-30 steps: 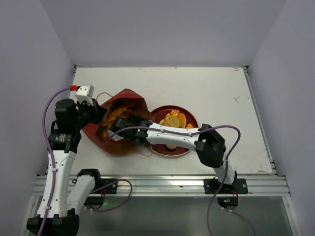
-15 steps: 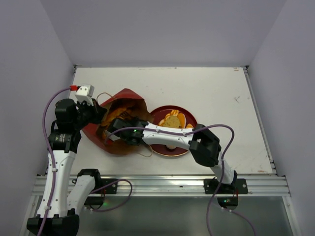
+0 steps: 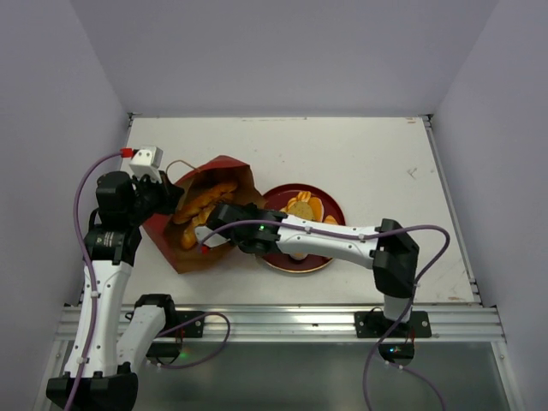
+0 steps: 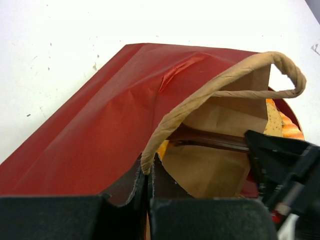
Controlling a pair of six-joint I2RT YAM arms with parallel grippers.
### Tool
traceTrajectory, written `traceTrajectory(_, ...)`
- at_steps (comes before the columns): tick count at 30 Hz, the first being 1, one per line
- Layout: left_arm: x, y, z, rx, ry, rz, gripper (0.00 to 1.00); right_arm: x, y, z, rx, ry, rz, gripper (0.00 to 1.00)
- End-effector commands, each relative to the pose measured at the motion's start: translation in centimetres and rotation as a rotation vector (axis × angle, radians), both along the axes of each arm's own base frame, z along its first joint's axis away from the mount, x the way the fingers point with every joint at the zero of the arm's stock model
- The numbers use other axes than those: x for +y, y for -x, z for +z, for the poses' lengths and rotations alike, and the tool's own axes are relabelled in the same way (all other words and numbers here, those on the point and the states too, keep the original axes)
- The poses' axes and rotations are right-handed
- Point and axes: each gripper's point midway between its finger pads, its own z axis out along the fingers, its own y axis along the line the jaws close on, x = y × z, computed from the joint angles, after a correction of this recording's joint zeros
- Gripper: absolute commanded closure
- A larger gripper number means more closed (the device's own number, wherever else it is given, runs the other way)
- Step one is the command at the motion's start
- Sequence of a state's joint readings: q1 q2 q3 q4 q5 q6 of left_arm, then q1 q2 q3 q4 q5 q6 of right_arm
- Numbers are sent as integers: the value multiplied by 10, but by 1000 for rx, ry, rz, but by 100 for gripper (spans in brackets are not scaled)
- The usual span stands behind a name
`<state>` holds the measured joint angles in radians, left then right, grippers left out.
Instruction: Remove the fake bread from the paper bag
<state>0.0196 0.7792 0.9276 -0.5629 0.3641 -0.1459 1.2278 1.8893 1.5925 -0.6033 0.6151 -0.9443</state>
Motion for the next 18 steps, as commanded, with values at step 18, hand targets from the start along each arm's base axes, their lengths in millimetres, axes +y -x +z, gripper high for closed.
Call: traceTrajectory(18,14,-16,22,-51,-26,75,100,-59,49,115,22,-298,152,100)
